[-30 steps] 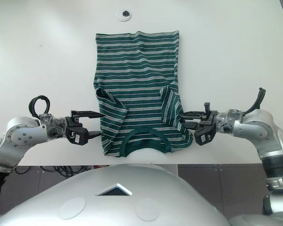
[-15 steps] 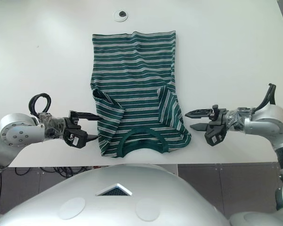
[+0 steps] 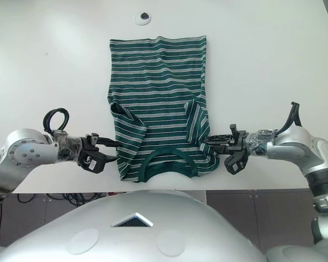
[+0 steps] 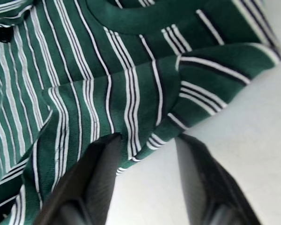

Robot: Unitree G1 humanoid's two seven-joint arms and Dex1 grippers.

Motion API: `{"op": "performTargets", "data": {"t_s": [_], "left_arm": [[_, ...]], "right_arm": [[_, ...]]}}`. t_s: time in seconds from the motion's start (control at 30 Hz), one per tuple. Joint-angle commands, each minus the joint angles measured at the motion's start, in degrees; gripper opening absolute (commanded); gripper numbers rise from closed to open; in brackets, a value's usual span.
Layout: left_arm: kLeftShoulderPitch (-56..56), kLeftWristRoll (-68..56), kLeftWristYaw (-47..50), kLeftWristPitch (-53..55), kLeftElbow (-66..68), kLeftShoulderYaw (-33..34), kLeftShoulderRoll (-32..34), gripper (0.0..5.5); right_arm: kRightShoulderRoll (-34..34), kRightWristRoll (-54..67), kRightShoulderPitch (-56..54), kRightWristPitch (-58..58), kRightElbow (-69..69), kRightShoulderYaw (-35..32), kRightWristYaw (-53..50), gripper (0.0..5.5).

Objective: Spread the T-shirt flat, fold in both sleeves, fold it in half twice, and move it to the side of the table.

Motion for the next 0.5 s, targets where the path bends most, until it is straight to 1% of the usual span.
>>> {"op": "performTargets", "data": {"t_s": [0.03,0.07,0.1,0.13,0.2,0.23,0.3,0.4,0.5], "left_arm": [[3.4,4.4,-6.0,5.3,5.0,-6.4,0.9,1.38],[3.0,3.8,-6.2,6.6,6.1,-6.5,0.1,1.14],[2.6,2.7,-6.6,8.0,6.7,-6.6,-0.6,1.04],[2.3,0.4,-7.0,9.9,6.6,-6.4,-1.4,0.81],[1.8,-3.5,-7.6,12.9,6.0,-5.9,-2.6,0.56],[1.7,-5.7,-8.1,14.4,5.4,-5.2,-2.7,0.33],[2.1,-10.6,-9.3,17.3,4.5,-2.8,-1.5,0.04],[3.7,-16.9,-10.5,20.1,4.4,2.0,1.5,0.04],[4.3,-22.9,-10.4,23.7,2.6,6.2,1.6,0.04]], "right_arm": [[-1.5,2.1,1.1,3.3,-3.5,1.5,1.6,0.96],[-1.9,3.0,1.3,4.4,-4.1,1.8,2.2,0.74],[-2.3,4.7,1.8,6.1,-5.0,2.1,3.0,0.62],[-2.7,6.9,2.3,8.5,-6.3,2.3,4.1,0.43],[-3.2,10.0,3.0,12.6,-8.2,2.3,6.1,0.19],[-3.2,12.7,3.3,16.2,-9.4,2.2,7.5,0.01],[-3.8,19.2,4.5,25.7,-13.0,1.9,10.4,0.00],[-5.8,27.7,8.2,39.5,-20.5,0.3,14.1,0.00],[-8.3,32.9,12.5,46.9,-25.1,-1.8,17.4,0.00]]}}
